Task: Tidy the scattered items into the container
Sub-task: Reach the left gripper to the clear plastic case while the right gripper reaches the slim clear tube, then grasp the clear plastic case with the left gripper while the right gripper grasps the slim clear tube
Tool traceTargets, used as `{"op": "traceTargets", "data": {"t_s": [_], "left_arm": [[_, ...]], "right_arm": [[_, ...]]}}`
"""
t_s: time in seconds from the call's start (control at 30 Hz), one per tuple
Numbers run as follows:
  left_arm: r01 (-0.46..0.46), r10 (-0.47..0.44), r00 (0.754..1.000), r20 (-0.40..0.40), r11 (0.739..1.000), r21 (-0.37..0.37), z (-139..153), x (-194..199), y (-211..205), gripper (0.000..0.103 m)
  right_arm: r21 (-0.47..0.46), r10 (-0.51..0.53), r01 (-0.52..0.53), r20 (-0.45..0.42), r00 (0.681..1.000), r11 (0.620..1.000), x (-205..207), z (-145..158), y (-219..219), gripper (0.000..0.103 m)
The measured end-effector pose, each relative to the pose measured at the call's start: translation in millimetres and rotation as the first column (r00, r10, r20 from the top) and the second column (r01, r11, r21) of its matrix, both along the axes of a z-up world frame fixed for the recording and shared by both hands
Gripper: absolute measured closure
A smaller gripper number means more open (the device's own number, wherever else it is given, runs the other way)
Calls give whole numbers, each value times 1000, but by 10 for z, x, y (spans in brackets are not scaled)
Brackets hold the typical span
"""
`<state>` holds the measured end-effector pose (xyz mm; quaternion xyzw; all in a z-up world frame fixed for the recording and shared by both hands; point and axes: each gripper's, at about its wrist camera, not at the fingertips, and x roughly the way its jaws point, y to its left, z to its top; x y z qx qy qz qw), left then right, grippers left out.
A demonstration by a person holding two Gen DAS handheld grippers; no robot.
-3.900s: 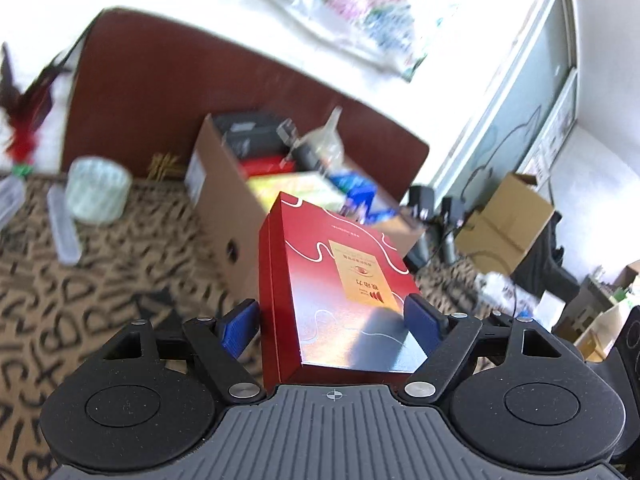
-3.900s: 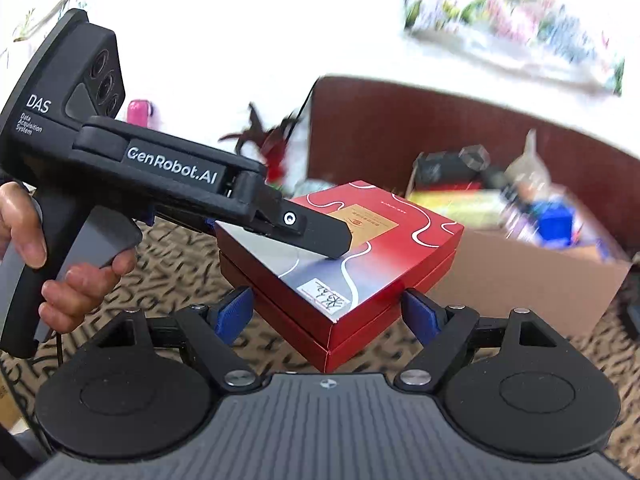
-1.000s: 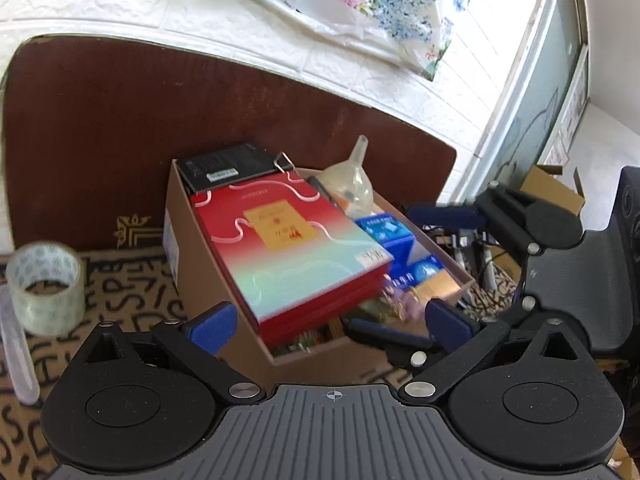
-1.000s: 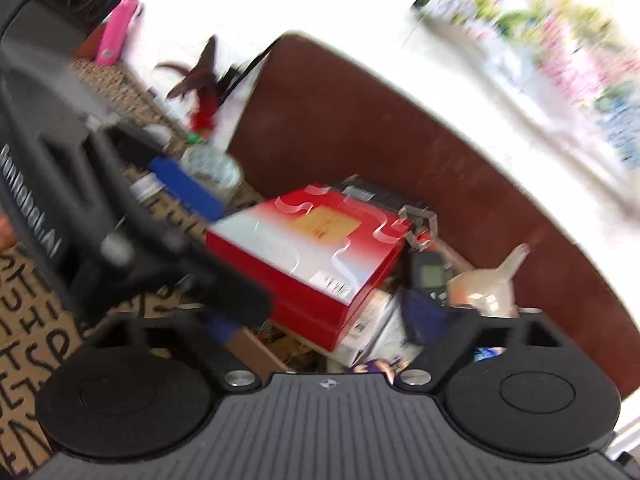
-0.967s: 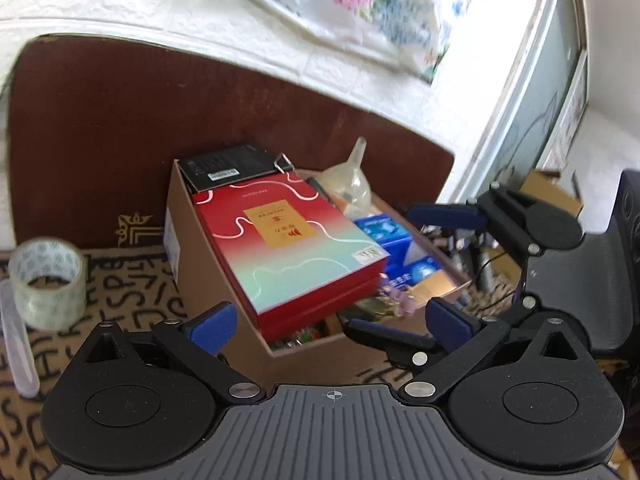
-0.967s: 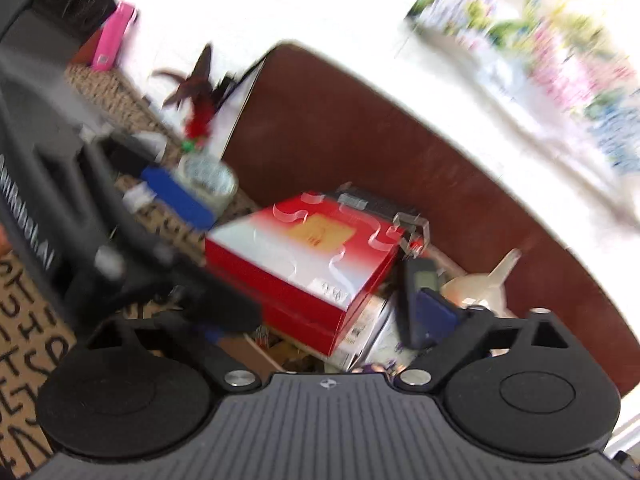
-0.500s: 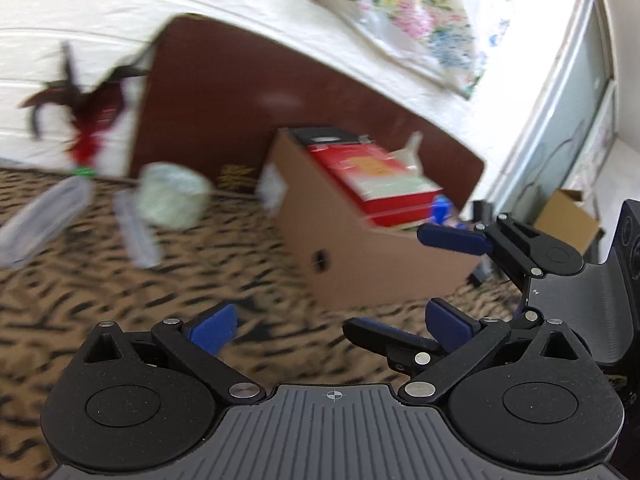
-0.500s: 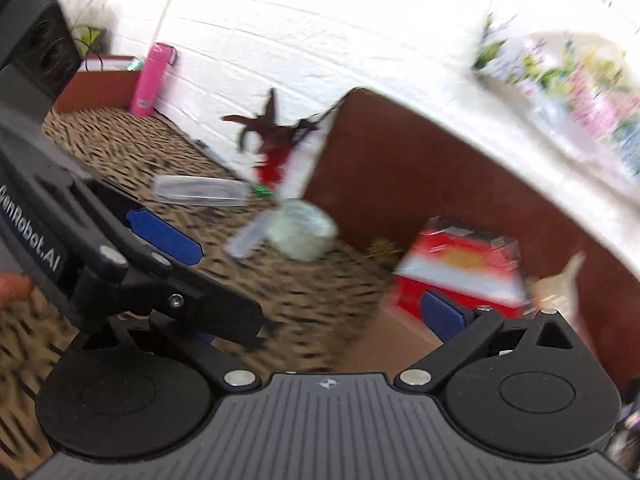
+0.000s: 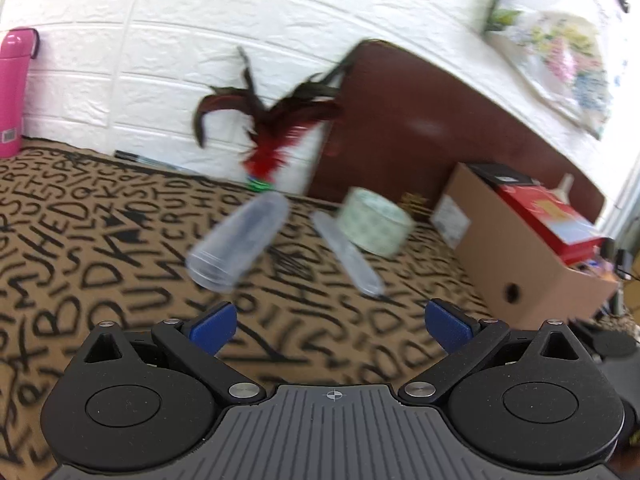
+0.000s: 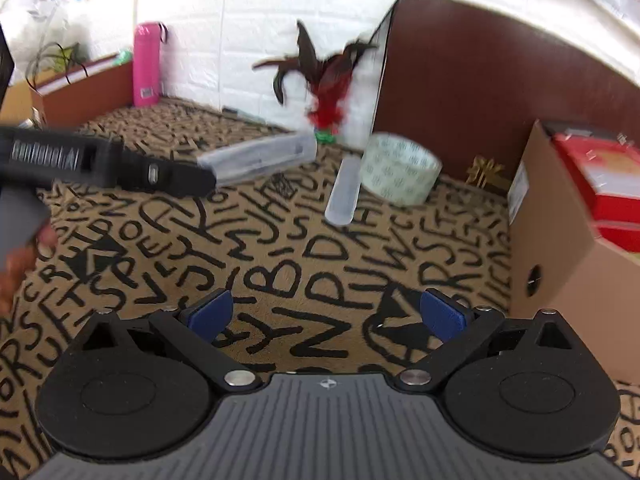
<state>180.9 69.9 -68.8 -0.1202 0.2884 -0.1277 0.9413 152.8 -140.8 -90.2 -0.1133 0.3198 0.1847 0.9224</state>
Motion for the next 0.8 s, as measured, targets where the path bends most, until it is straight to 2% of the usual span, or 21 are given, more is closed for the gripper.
{"op": "traceTargets", "data": {"t_s": [0.2, 0.33, 0.43, 0.57, 0.7, 0.77, 0.8], "left_arm": [[-20, 22, 999, -44, 999, 45, -149, 434, 218, 0], [-16, 21, 998, -64, 997, 70, -231, 705, 283, 0], [-9, 16, 997, -72, 995, 104, -283, 882, 289, 0], [-3, 17, 992, -123, 994, 112, -390, 1119, 286, 4], [15, 0, 994, -106, 990, 143, -414, 1256, 229, 4], [24, -7, 994, -105, 987, 160, -426, 1343, 199, 4], [27, -9, 995, -103, 985, 173, -431, 1377, 176, 8]], "right_arm": [[14, -30, 31, -58, 998, 999, 291, -211, 137, 8], [20, -65, 67, -96, 993, 998, 532, -332, 178, 15], [43, -95, 99, -86, 992, 994, 695, -352, 188, 14], [52, -123, 127, -69, 990, 991, 942, -349, 234, 17], [62, -131, 135, -55, 990, 989, 1214, -326, 301, 26], [68, -134, 137, -50, 990, 988, 1331, -325, 331, 28], [70, -136, 139, -47, 990, 988, 1388, -328, 348, 29]]}}
